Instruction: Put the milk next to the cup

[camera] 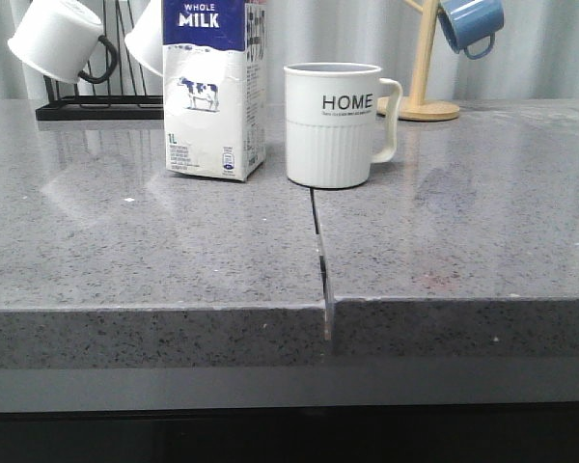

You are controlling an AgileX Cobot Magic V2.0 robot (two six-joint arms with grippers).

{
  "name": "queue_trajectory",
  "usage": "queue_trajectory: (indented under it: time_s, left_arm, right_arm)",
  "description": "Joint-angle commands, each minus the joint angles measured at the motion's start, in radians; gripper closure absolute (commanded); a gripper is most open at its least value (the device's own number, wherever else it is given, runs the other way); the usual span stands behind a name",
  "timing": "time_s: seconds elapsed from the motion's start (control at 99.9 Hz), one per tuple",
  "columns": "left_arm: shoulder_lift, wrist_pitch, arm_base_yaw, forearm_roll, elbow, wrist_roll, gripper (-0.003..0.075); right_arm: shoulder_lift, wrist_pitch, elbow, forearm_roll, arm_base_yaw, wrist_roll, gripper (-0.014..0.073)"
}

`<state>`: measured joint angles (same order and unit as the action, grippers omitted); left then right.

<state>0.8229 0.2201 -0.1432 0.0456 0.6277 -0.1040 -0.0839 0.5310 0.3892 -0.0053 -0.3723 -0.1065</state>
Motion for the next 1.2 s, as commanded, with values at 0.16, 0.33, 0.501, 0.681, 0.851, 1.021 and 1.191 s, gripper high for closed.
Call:
queue_trajectory:
  time_s: [0.16, 0.33, 0.501, 0.681, 0.851, 1.021, 1.191]
  left_arm:
    - [-0.199, 0.03, 0.081, -0.011, -0.058, -0.014, 0.0741]
    - [-0.336, 0.048, 0.088, -0.015, -0.137, -0.039, 0.0741]
    - [-0.449, 0.059, 0.111, 0.037, -0.208, -0.075, 0.0741]
    - [-0.548, 0.069, 0.116, 0.05, -0.246, -0.067, 0.0741]
    - [-0.629, 0.067, 0.116, 0.148, -0.283, -0.062, 0.0741]
    - [-0.68, 0.061, 0.116, 0.175, -0.318, -0.062, 0.0741]
    - [-0.745, -0.006, 0.116, 0.172, -0.434, -0.062, 0.0741]
  right_arm:
    - [-0.01, -0.073, 0.027, -0.011, -0.001, 0.005, 0.0654]
    - [-0.01, -0.073, 0.027, -0.011, -0.001, 0.005, 0.0654]
    - [-0.01, -0.072, 0.027, -0.011, -0.001, 0.005, 0.0654]
    - [-0.01, -0.072, 0.027, -0.011, -0.001, 0.005, 0.0654]
    - [-0.01, -0.072, 0.027, -0.011, -0.001, 0.005, 0.0654]
    - [-0.01, -0.072, 0.027, -0.011, -0.001, 0.005, 0.0654]
    - [-0.01, -0.072, 0.027, -0.011, -0.001, 0.005, 0.0654]
